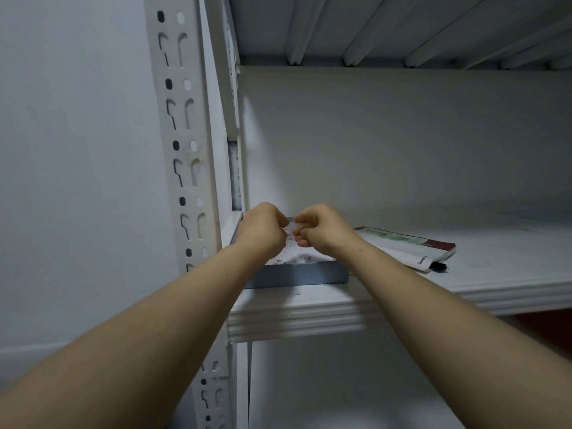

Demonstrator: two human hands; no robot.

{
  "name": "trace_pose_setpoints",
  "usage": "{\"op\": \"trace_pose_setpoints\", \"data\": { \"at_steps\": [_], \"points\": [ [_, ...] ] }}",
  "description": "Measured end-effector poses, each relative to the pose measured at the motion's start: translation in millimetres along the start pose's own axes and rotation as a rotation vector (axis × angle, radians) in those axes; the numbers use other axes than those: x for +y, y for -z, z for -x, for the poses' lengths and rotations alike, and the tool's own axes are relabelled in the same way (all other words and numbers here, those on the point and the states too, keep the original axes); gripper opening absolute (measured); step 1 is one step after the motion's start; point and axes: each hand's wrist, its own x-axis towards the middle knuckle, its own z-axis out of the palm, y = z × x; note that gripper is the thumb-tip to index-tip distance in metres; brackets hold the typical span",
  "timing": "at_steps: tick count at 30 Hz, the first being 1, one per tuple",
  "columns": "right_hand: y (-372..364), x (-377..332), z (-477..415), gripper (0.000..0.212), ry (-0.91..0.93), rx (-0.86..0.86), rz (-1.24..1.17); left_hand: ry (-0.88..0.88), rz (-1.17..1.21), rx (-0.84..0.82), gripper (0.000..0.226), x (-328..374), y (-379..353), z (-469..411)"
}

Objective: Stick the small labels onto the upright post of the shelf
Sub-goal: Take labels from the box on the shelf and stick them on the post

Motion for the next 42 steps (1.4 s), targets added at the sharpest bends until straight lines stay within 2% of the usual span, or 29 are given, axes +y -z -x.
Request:
{"op": "trace_pose_setpoints", "data": {
  "at_steps": [2, 4, 6, 7, 10, 12, 17, 19, 21, 25, 28, 32, 38, 40, 42],
  "points": [
    [0, -2, -1, 0.031, -0.041, 0.022, -0.148, 0.020, 0.055, -0.009, 0.033, 1, 1, 2],
    [2, -3, 2, 0.014, -0.070, 0.060, -0.220, 0.033, 0.150, -0.022, 0.031, 1, 3, 5],
    [4, -3, 6, 0.010, -0.083, 0.093, -0.308, 0.076, 0.258, -0.042, 0.029, 3, 6, 8],
    [5, -3, 6, 0.011, -0.082, 0.099, -0.388, 0.116, 0.331, -0.046, 0.032, 4, 8, 8],
    [10, -3, 3, 0.037, -0.200, 0.052, -0.701, 0.276, 0.636, -0.094, 0.037, 9, 15, 8],
    [15, -3, 0, 0.044, -0.267, -0.011, -0.818, 0.300, 0.673, -0.087, 0.038, 8, 15, 9],
    [18, -2, 3, 0.016, -0.265, -0.081, -0.925, 0.225, 0.729, -0.017, 0.035, 4, 10, 8],
    [18, -2, 4, 0.020, -0.274, -0.092, -0.943, 0.147, 0.628, 0.011, 0.035, 4, 9, 8],
    [18, -2, 5, 0.032, -0.310, -0.136, -0.981, 0.012, 0.447, 0.057, 0.033, 3, 6, 10],
    [21, -7, 7, 0.049, -0.359, -0.235, -1.107, -0.268, 0.118, 0.164, 0.020, 5, 4, 17],
    [22, -10, 8, 0.053, -0.386, -0.262, -1.120, -0.368, -0.047, 0.215, 0.020, 7, 4, 17],
    [21, -7, 5, 0.058, -0.400, -0.278, -1.105, -0.354, -0.150, 0.215, 0.025, 10, 3, 15],
    [20, -2, 6, 0.054, -0.385, -0.295, -1.074, -0.276, -0.267, 0.110, 0.025, 10, 0, 8],
    [20, -1, 6, 0.048, -0.358, -0.239, -1.003, -0.211, -0.211, 0.129, 0.024, 9, -2, 7],
    [20, -1, 6, 0.036, -0.298, -0.121, -0.831, -0.169, -0.167, 0.155, 0.025, 6, -2, 7]
  ]
}}
